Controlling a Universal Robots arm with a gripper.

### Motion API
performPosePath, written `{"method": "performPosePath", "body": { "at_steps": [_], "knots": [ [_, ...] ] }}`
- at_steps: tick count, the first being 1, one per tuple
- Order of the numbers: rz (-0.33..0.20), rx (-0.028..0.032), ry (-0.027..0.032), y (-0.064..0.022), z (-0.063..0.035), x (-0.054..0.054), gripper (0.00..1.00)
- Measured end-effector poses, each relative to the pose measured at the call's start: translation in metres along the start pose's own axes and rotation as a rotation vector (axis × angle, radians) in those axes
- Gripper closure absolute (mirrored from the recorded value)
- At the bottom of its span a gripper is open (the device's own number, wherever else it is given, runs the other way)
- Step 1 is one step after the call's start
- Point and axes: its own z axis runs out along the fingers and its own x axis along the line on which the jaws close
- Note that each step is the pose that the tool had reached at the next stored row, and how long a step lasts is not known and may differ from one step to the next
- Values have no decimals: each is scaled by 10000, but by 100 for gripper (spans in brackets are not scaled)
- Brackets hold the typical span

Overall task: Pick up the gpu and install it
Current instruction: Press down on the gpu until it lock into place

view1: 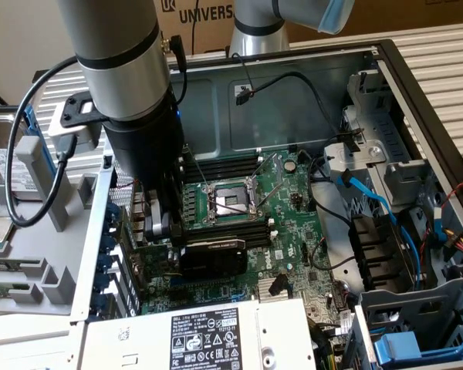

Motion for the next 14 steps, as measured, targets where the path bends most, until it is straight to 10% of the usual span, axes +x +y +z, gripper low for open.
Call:
{"method": "performPosePath", "body": {
  "at_steps": [14],
  "knots": [
    [-3,4,38,45,15,2,89]
  ]
}}
